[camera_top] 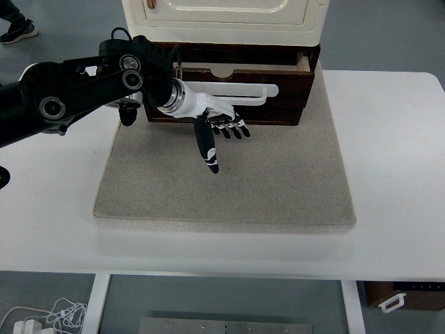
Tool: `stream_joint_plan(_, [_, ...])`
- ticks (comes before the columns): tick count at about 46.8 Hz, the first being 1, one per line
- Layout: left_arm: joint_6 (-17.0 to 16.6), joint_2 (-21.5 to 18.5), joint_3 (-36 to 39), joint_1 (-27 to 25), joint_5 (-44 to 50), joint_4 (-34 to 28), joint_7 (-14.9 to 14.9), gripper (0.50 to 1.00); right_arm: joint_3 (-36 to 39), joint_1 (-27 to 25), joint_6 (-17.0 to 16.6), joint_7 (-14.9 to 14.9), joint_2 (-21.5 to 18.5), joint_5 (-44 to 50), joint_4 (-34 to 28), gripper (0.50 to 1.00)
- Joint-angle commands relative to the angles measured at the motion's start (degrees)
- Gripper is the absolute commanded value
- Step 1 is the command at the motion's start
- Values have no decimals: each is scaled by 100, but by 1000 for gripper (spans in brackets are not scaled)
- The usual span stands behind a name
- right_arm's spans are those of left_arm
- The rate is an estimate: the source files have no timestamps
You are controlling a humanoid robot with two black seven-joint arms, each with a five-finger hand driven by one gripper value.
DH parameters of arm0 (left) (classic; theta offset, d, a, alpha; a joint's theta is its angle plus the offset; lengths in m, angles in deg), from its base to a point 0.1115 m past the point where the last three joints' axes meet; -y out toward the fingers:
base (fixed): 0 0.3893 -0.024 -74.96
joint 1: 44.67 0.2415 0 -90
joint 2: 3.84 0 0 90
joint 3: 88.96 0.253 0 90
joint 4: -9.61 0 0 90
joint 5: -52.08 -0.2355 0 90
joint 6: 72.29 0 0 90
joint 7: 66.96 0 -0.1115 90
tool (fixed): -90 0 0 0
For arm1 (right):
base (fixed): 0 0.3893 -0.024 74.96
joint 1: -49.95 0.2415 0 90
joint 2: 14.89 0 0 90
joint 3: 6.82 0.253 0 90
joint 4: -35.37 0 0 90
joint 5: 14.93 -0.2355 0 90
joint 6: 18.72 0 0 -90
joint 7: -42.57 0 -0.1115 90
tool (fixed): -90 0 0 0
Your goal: Close the drawer under the combination cabinet
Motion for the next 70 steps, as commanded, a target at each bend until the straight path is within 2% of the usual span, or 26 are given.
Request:
stream_joint_plan(1, [-17, 7, -67, 14, 2, 91, 0, 1000, 0, -1, 5, 0, 0, -1, 0, 952])
stream_joint_plan(7, [-175, -2, -76, 23, 2, 179, 9, 1000, 0, -1, 5, 0, 0, -1, 0, 952])
stream_joint_plan(20, [-237, -2, -120, 32, -24, 346, 26, 1000, 0, -1, 5, 0, 0, -1, 0, 952])
stream_joint_plan(50, [-237, -116, -313, 32, -25, 698, 114, 1000, 0, 8, -4, 0, 0, -1, 0, 952])
stream_joint_plan(70, [-193, -64, -314, 76, -42, 505, 114, 1000, 0, -1, 5, 0, 0, -1, 0, 952])
